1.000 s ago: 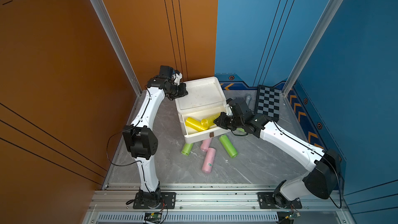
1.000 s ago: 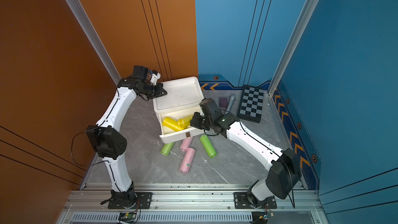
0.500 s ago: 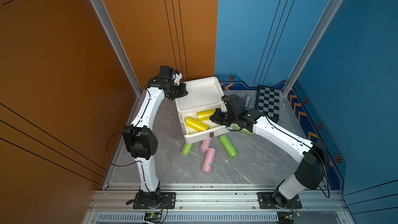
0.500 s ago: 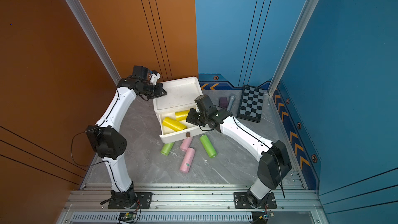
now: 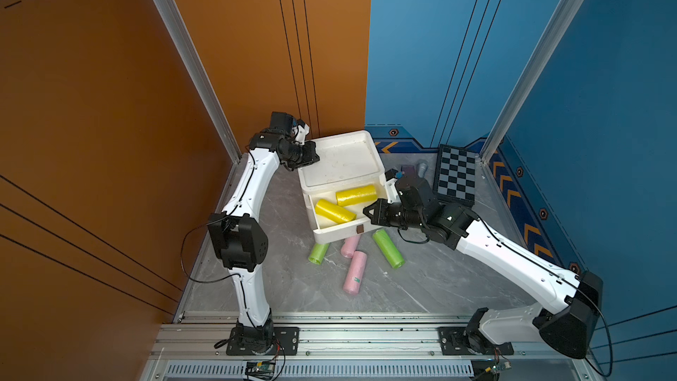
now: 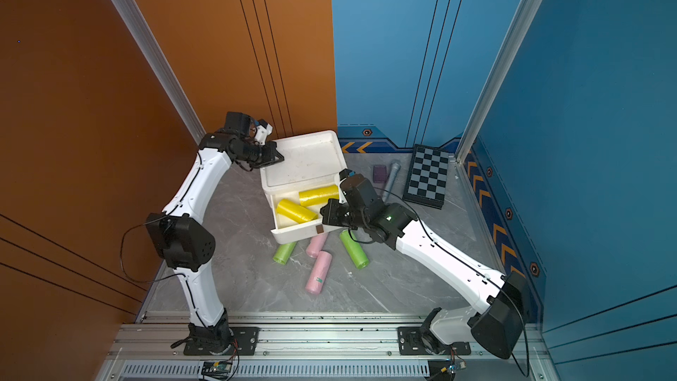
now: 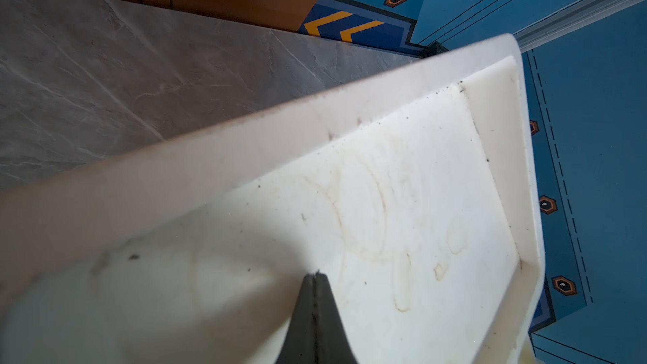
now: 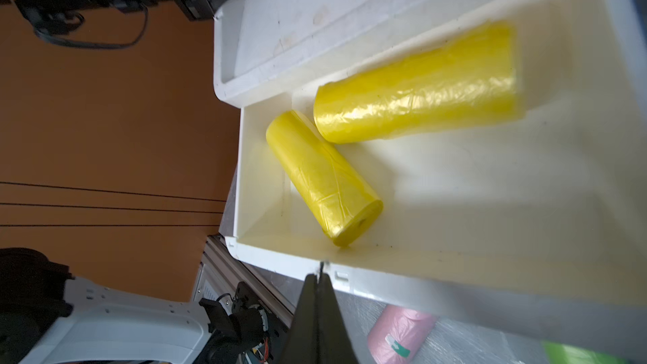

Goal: Sort the rolls of trash bags by color and place them into the drawer
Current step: Adjust the roll of trash bags in the drawer, then close the drawer of the storage box.

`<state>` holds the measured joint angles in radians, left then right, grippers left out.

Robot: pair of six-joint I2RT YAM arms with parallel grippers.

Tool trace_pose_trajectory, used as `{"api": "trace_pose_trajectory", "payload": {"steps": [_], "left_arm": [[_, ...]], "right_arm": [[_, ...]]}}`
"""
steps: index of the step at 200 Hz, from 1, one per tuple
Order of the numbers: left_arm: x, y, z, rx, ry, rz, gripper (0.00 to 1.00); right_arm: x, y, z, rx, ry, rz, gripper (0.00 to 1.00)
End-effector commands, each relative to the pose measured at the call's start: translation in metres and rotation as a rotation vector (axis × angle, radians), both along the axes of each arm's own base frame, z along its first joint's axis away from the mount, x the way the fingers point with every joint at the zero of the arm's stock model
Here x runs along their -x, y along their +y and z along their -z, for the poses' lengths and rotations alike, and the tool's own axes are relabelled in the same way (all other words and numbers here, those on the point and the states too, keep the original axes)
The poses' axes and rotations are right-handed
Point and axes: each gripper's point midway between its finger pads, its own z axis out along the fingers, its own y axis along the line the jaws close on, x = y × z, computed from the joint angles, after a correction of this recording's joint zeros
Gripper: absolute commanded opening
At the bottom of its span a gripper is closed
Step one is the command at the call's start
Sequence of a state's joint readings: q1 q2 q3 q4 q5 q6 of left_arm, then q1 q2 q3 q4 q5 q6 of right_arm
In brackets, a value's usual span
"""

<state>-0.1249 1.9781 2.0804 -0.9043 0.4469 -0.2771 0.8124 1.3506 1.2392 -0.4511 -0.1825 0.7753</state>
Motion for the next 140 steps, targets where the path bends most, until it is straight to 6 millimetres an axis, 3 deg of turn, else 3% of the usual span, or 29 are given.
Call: {"api": "trace_pose_trajectory", "payload": {"steps": [1, 33, 88, 140], "left_arm": [[0.04, 0.018, 0.09, -0.111, 0.349, -0.033, 0.0], [0.042, 0.018, 0.092, -0.12, 0.353, -0.031, 0.0], [0.045, 0.02, 0.097, -0.135, 0.366, -0.033, 0.0], [0.049, 0.022, 0.102, -0.152, 0.376, -0.028, 0.0]], "right_arm": [[0.007, -0.012, 0.034, 0.134, 0.002, 0.012, 0.0], [0.007, -0.012, 0.049, 0.184, -0.006, 0.012, 0.0], [-0.01, -0.01, 0.07, 0.243, 0.001, 0.02, 0.0], [-0.038, -0.005, 0.065, 0.22, -0.02, 0.058, 0.0]]}}
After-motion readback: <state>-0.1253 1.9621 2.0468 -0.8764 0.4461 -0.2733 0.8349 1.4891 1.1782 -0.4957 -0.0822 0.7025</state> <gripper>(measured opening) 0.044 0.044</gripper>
